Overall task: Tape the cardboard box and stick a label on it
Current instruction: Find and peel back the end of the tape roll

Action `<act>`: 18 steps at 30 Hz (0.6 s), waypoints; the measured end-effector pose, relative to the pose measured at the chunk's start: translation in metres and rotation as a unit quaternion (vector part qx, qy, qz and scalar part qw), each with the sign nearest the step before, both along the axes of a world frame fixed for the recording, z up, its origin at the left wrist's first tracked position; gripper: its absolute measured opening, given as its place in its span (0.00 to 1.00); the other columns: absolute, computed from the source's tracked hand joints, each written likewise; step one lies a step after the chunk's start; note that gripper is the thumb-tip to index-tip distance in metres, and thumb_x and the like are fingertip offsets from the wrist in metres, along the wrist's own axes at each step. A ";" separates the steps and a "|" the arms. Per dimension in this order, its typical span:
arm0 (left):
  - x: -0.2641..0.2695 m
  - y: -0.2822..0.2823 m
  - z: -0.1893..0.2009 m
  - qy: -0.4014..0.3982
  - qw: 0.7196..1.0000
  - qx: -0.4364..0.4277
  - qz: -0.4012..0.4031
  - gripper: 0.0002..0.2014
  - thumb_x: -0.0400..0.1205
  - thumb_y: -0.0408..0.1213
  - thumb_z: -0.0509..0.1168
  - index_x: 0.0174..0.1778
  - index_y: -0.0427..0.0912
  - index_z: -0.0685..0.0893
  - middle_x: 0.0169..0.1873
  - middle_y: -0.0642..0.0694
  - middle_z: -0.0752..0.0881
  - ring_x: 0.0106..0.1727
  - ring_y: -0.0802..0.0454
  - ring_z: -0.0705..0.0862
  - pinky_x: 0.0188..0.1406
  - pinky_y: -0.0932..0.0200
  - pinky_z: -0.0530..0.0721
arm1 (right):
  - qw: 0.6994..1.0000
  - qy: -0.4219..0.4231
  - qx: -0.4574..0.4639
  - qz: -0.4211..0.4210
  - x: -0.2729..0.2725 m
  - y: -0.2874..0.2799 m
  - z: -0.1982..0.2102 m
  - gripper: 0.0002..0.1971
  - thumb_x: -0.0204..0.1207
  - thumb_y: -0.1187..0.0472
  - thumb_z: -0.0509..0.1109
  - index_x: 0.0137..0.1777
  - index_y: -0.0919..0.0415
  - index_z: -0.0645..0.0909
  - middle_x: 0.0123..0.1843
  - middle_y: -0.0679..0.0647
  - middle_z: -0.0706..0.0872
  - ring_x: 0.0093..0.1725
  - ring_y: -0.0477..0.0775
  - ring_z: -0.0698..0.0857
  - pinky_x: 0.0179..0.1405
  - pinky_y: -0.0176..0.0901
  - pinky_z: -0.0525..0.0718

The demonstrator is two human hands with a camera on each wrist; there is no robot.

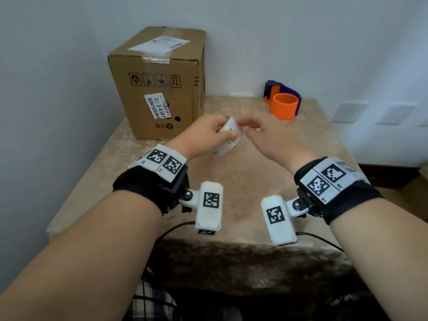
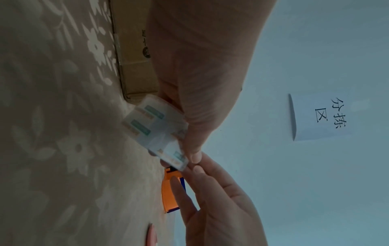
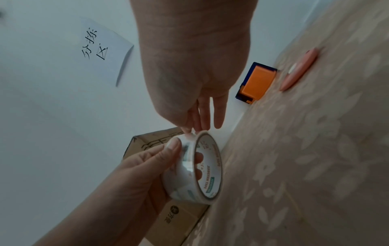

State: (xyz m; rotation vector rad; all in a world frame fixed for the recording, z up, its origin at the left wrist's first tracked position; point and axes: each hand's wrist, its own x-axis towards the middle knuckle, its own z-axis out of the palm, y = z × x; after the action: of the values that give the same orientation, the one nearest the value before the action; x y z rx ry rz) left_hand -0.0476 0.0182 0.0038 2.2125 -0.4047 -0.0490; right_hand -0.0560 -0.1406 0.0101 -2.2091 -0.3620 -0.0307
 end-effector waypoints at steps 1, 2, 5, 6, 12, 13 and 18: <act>-0.001 0.001 -0.001 0.017 1.000 -0.004 -0.014 0.13 0.81 0.37 0.66 0.53 0.29 0.83 0.48 0.32 0.88 0.45 0.42 0.86 0.50 0.46 0.83 | 1.000 0.011 0.016 -0.005 0.000 0.000 -0.002 0.18 0.81 0.69 0.60 0.69 0.63 0.77 0.68 0.56 0.83 0.68 0.50 0.79 0.65 0.33 0.71; -0.002 0.001 -0.001 0.039 0.999 -0.009 -0.030 0.11 0.82 0.36 0.65 0.53 0.31 0.83 0.46 0.37 0.88 0.44 0.49 0.85 0.49 0.50 0.82 | 0.999 0.022 0.034 -0.009 0.001 0.000 -0.005 0.18 0.81 0.67 0.62 0.71 0.63 0.75 0.69 0.56 0.82 0.68 0.50 0.79 0.67 0.35 0.73; -0.009 -0.001 0.002 0.103 0.993 -0.029 -0.045 0.08 0.85 0.33 0.59 0.50 0.42 0.84 0.40 0.53 0.85 0.41 0.61 0.81 0.44 0.65 0.77 | 0.998 0.043 0.049 -0.001 0.004 -0.005 -0.011 0.23 0.77 0.62 0.70 0.72 0.63 0.72 0.66 0.55 0.81 0.65 0.48 0.79 0.70 0.43 0.77; -0.011 -0.003 0.003 0.120 0.991 -0.037 -0.037 0.10 0.85 0.32 0.57 0.46 0.44 0.84 0.38 0.53 0.84 0.39 0.61 0.80 0.41 0.66 0.76 | 0.998 0.049 0.047 0.003 0.006 -0.007 -0.013 0.24 0.76 0.61 0.71 0.71 0.62 0.73 0.63 0.54 0.81 0.63 0.48 0.79 0.69 0.44 0.78; -0.013 -0.007 0.006 0.146 0.985 -0.086 -0.007 0.17 0.69 0.40 0.58 0.47 0.35 0.83 0.42 0.39 0.82 0.43 0.49 0.79 0.47 0.55 0.72 | 0.998 0.038 0.054 0.012 0.007 -0.006 -0.012 0.22 0.73 0.62 0.74 0.67 0.62 0.75 0.54 0.52 0.79 0.55 0.47 0.80 0.56 0.36 0.82; -0.011 -0.006 0.004 0.147 0.985 -0.094 -0.008 0.19 0.65 0.43 0.59 0.47 0.36 0.83 0.43 0.37 0.83 0.45 0.48 0.79 0.50 0.52 0.72 | 0.998 0.027 0.052 0.014 0.006 -0.004 -0.011 0.21 0.73 0.62 0.74 0.65 0.62 0.75 0.55 0.53 0.79 0.54 0.47 0.79 0.53 0.34 0.83; -0.007 -0.003 0.001 0.142 0.986 -0.091 -0.007 0.25 0.63 0.41 0.58 0.47 0.23 0.82 0.47 0.29 0.86 0.48 0.43 0.83 0.54 0.49 0.74 | 0.999 -0.019 0.030 0.016 0.004 0.000 -0.011 0.15 0.72 0.63 0.75 0.53 0.60 0.72 0.49 0.53 0.77 0.50 0.49 0.77 0.53 0.38 0.80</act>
State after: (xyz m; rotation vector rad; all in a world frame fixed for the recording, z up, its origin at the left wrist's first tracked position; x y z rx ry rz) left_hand -0.0549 0.0154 0.0044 1.9860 -0.2549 -0.3191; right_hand -0.0518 -0.1409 -0.0007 -2.1461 -0.4127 -0.0663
